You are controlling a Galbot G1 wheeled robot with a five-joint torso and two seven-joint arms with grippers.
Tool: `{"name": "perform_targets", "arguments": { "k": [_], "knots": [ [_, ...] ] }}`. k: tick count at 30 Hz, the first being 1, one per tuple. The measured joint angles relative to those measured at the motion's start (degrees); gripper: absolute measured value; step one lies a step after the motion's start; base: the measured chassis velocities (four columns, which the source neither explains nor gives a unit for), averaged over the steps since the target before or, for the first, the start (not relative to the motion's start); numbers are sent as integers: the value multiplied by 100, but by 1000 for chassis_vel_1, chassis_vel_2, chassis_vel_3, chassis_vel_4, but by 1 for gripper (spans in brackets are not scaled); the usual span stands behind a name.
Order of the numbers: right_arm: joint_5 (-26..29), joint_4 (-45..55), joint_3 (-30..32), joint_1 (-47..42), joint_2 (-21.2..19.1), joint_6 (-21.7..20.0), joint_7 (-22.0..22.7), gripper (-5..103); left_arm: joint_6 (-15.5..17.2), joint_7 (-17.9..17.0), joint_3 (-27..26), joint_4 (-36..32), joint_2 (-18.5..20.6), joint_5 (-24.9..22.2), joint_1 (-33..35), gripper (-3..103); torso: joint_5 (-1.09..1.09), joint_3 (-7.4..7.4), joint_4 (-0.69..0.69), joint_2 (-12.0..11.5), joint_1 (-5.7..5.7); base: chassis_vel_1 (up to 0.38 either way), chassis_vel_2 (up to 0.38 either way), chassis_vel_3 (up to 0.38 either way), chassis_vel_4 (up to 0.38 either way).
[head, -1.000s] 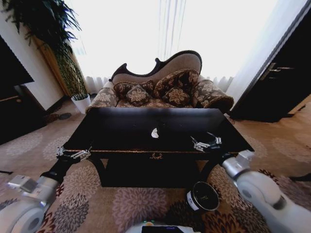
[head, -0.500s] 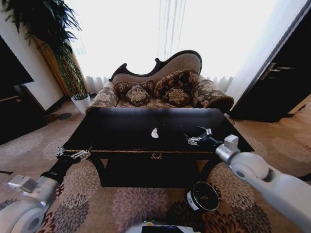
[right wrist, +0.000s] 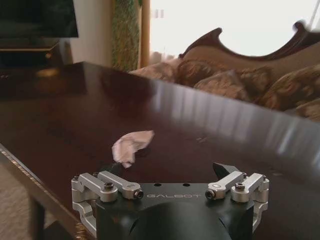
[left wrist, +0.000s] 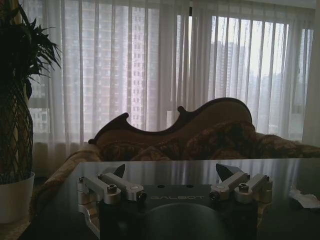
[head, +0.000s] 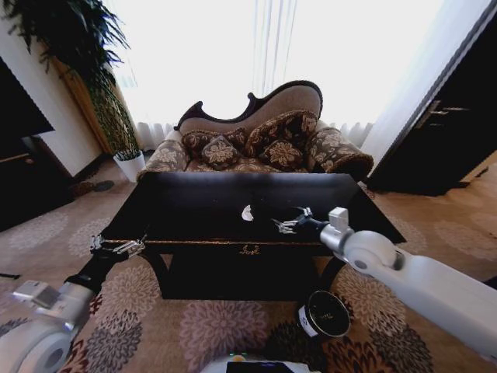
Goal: Move to the front of the table and place the trash on the table into the trash bin.
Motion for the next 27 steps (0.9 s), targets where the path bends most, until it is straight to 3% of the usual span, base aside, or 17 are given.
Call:
{"name": "perform_targets", "arguments": {
  "k": [3, 9, 19, 27],
  "knots": [
    [79, -270, -752, 745, 296, -90, 103, 100, 0, 0, 0, 0, 0, 0, 0, 100, 0, 0, 1, 0, 0, 0, 0, 0, 0],
    [186, -586, -1414, 1534, 631, -165, 211, 100, 0, 0, 0, 0, 0, 0, 0, 100, 0, 0, 1, 0, 0, 0, 0, 0, 0],
    [194, -785, -1815, 1843, 931, -201, 291, 100, 0, 0, 0, 0, 0, 0, 0, 100, 1, 0, 0, 0, 0, 0, 0, 0, 0],
    [260, -1031, -2254, 2170, 1398, -271, 420, 100, 0, 0, 0, 0, 0, 0, 0, 100, 1, 0, 0, 1, 0, 0, 0, 0, 0]
  ]
}}
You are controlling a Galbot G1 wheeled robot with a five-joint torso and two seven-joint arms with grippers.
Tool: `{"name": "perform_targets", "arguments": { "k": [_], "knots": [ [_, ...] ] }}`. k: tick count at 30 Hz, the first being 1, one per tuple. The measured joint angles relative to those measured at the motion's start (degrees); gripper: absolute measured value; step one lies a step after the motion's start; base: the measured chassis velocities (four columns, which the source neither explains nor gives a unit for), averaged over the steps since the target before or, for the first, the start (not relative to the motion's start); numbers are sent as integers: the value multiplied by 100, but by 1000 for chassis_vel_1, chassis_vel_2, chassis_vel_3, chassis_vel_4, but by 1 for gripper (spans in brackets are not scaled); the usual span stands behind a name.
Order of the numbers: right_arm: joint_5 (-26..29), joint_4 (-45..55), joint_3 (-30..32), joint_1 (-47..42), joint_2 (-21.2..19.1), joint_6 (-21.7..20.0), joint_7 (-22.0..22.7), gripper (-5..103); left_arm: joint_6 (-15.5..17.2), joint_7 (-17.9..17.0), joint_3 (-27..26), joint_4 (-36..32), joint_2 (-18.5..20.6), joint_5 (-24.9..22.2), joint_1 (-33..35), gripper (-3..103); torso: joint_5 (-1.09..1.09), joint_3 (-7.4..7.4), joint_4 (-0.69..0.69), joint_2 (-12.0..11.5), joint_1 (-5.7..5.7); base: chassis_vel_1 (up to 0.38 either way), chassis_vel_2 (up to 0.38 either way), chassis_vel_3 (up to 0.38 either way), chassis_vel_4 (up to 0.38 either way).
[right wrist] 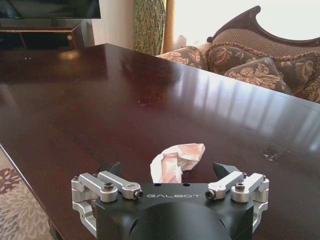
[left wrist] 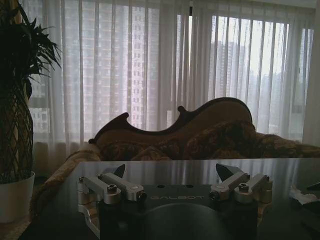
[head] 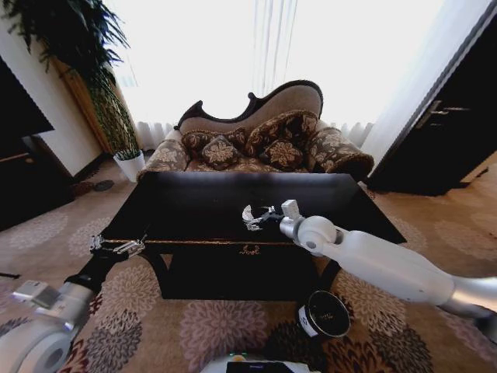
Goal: Move to the front of the table and place the trash on the table into the trash bin.
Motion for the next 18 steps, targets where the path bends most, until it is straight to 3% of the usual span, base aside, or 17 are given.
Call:
{"name": "perform_targets", "arguments": {
  "k": [18],
  "knots": [
    [-197, -254, -34, -54, 129, 27, -68, 103, 0, 0, 0, 0, 0, 0, 0, 100, 1, 0, 0, 0, 0, 0, 0, 0, 0]
  ]
}}
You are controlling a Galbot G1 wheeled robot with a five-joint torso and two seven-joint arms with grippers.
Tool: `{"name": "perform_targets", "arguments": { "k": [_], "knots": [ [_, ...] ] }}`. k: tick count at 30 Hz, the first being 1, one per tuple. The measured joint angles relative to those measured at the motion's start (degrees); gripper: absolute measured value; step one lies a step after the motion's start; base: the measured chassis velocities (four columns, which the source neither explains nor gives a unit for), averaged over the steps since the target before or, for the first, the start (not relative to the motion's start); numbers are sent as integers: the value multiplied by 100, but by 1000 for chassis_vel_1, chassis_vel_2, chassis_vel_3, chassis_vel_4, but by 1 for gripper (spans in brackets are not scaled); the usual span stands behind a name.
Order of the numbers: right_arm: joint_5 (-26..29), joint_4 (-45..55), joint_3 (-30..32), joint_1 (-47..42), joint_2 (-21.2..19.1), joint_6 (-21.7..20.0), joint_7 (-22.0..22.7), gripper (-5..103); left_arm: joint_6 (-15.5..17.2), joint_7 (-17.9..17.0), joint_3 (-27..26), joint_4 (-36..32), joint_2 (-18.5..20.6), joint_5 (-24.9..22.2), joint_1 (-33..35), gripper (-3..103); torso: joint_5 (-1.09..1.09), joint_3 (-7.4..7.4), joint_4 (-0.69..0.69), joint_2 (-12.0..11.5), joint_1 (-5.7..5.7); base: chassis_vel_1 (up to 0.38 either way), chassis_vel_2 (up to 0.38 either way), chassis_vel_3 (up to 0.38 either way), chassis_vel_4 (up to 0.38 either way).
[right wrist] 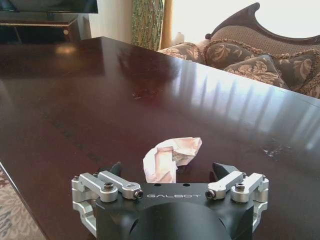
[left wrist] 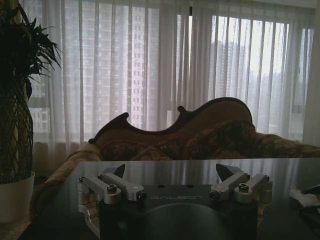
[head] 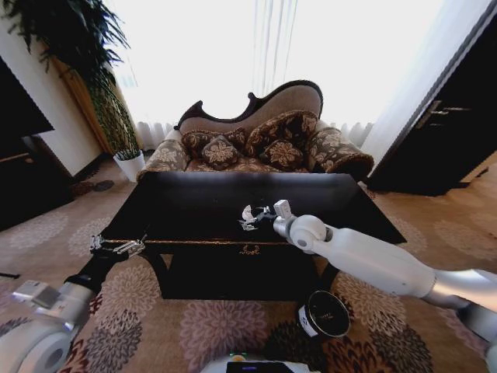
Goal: Move to the front of the table and place the trash on the table into the trash bin.
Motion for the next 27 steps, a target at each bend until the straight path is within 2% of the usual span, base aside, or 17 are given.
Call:
{"name": "perform_targets", "arguments": {
  "k": [3, 5, 8, 11, 13, 14, 15, 17, 21, 23, 27],
  "knots": [
    [-18, 13, 32, -45, -21, 11, -17, 99, 0, 0, -1, 0, 0, 0, 0, 100, 0, 0, 0, 0, 0, 0, 0, 0, 0],
    [-37, 37, 69, -96, -43, 26, -36, 91, 0, 0, 0, 0, 0, 0, 0, 100, 1, 0, 0, 0, -1, 0, 0, 0, 0],
    [-42, 51, 81, -112, -56, 34, -45, 86, 0, 0, 0, 0, 0, 0, 0, 100, 0, 0, 0, 0, -1, 0, 0, 0, 0],
    [-45, 78, 92, -120, -70, 42, -51, 70, 0, 0, -1, 0, 0, 0, 0, 100, 0, 0, 0, 0, -1, 0, 0, 0, 0],
    [-45, 82, 94, -120, -73, 42, -51, 70, 0, 0, -1, 0, 0, 0, 0, 100, 0, 0, 0, 0, -1, 0, 0, 0, 0],
    [-44, 91, 97, -122, -78, 43, -52, 58, 0, 0, 0, 0, 0, 0, 0, 100, 0, 0, 0, 0, -1, 0, 0, 0, 0],
    [-43, 100, 102, -128, -85, 44, -52, 54, 0, 0, 0, 0, 0, 0, 0, 100, 0, 0, 0, 0, -1, 0, 0, 0, 0],
    [-42, 108, 112, -138, -94, 45, -52, 54, 0, 0, 0, 0, 0, 0, 0, 100, 0, 0, 0, 0, -1, 0, 0, 0, 0],
    [-43, 159, 172, -210, -144, 49, -54, 32, 0, 0, 0, 0, 0, 0, 0, 100, 0, 0, 0, 0, -1, 0, 0, 0, 0],
    [-43, 177, 196, -235, -165, 51, -54, 32, 0, 0, -1, 0, 0, 0, 0, 100, 0, 0, 0, 0, -1, 0, 0, 0, 0],
    [-42, 220, 269, -305, -239, 53, -56, 10, 0, 0, 0, 0, 0, 0, 0, 100, 0, 0, 0, 0, -1, 0, 0, 0, 0]
  ]
}}
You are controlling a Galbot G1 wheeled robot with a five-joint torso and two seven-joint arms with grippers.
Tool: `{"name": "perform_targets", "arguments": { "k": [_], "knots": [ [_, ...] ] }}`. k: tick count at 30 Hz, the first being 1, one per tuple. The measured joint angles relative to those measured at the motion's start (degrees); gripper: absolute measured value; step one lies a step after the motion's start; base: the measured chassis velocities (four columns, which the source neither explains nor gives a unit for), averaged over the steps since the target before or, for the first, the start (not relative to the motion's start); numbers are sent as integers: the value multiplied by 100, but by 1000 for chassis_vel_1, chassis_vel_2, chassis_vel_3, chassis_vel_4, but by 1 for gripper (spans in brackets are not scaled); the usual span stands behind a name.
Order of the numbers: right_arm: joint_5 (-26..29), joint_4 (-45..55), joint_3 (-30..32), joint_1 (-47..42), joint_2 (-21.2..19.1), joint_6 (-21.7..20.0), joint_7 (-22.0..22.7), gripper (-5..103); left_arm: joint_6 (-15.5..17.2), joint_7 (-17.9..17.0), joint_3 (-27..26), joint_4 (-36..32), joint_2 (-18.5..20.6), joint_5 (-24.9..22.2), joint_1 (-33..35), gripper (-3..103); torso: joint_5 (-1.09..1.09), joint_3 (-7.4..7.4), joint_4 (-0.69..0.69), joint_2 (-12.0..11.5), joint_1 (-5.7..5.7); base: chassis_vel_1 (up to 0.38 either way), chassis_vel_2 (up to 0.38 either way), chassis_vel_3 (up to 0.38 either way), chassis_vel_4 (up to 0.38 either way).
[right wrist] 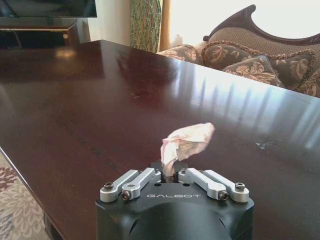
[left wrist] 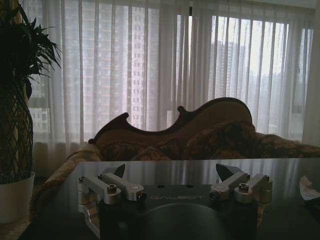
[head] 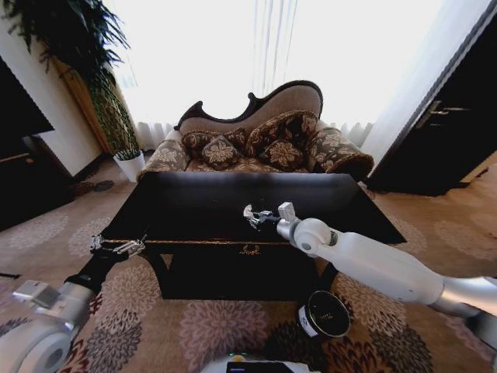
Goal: Move to the front of the table and place the trash on the table into the trash bin.
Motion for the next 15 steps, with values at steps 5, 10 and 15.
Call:
{"name": "perform_targets", "arguments": {
  "k": [5, 10, 15],
  "knots": [
    [3, 40, 66, -61, -52, 3, -2, 2, 0, 0, 0, 0, 0, 0, 0, 100, 0, 0, 0, 0, 0, 0, 0, 0, 0],
    [17, 148, 218, -197, -160, 12, -6, 0, 0, 0, 0, 0, 0, 0, 0, 100, 0, 0, 0, 0, 0, 0, 0, 0, 0],
    [50, 314, 559, -455, -303, 23, -5, 0, 0, 0, 0, 0, 0, 0, 0, 100, 0, 0, 1, 0, 0, 0, 0, 0, 0]
  ]
}}
